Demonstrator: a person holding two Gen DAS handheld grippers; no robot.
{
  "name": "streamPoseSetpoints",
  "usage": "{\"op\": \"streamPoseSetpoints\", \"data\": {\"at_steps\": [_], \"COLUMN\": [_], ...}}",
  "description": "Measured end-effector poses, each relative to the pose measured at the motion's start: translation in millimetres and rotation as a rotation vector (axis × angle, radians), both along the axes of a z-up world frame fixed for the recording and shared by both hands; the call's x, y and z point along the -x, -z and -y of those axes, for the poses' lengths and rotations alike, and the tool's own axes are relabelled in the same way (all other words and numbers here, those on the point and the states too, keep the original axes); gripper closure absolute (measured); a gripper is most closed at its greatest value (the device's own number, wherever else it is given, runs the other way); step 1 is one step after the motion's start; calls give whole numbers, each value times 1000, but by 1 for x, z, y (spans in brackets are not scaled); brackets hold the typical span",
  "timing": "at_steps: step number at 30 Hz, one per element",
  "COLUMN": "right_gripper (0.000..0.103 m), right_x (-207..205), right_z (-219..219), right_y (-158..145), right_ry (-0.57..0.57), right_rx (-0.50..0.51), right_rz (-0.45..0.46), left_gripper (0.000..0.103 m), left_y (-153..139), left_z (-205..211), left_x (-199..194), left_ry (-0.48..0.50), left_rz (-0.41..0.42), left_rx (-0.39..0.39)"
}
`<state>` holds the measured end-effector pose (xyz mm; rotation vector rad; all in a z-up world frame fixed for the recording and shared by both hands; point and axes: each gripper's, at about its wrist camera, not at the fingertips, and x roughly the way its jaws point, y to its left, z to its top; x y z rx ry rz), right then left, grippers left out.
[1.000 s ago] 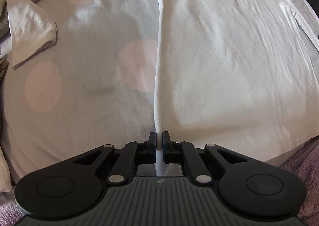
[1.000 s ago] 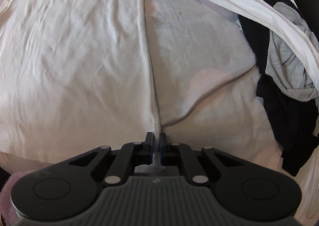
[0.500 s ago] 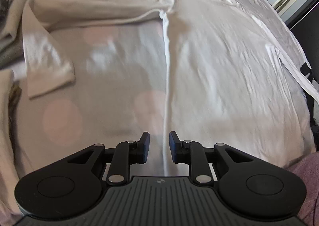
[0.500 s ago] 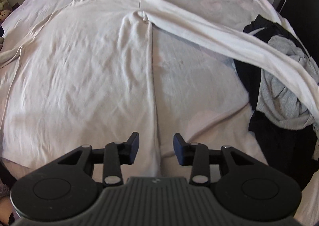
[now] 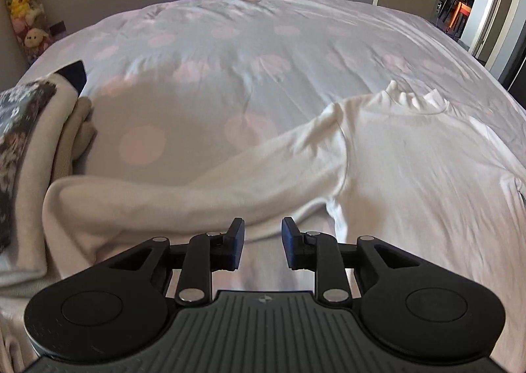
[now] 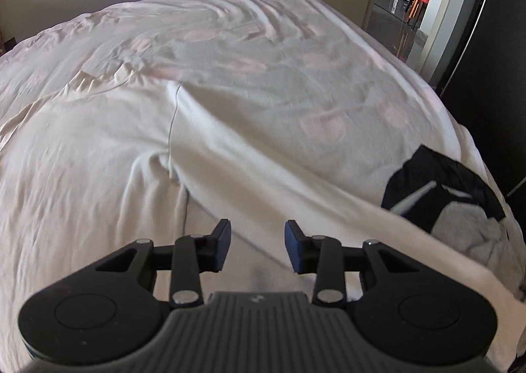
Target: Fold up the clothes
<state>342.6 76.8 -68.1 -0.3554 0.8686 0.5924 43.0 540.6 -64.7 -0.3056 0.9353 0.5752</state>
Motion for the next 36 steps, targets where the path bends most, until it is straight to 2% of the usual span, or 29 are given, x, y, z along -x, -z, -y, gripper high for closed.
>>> {"op": "streamPoseSetpoints", "data": {"at_steps": [3,8,13,19,24,29,31,32,35,36], "right_gripper": [72,72,71,70,68,66,79,94,99,99], "right_x": [-35,-84,-110,-108,-95,-99,-98,-97,-89,-91], "right_z": [-29,-71,-107,-124,-122,-129,-132,-134,-142,-142], "right_y": [7,24,47,72,77,80,81,80,74,72], "right_ry": [-21,-42,-78,-142,-192,-199,-219,-241,-286,-276], "right_rx": [-13,-58,-103,-110,-108,-81,-65,-58,-2,10], "right_rz": [20,31,26,8,52,26,23,18,67,84], "left_gripper": [76,76,76,76,76,64,65,67,94,99], "left_y": [11,33,51,67,75,82,82,82,81,82], "left_z": [-16,-34,-43,-44,-41,-45,-45,-45,-40,-37], "left_x": [-39,-96,-130,-143,-143,-145,-144,-144,-146,-147], "left_ry": [20,55,53,74,90,49,37,30,54,61], "left_rz": [-17,-21,2,-18,-51,-56,-42,-36,-14,-19], "left_rx": [-37,-58,-59,-59,-76,-70,-54,-47,-37,-53]}}
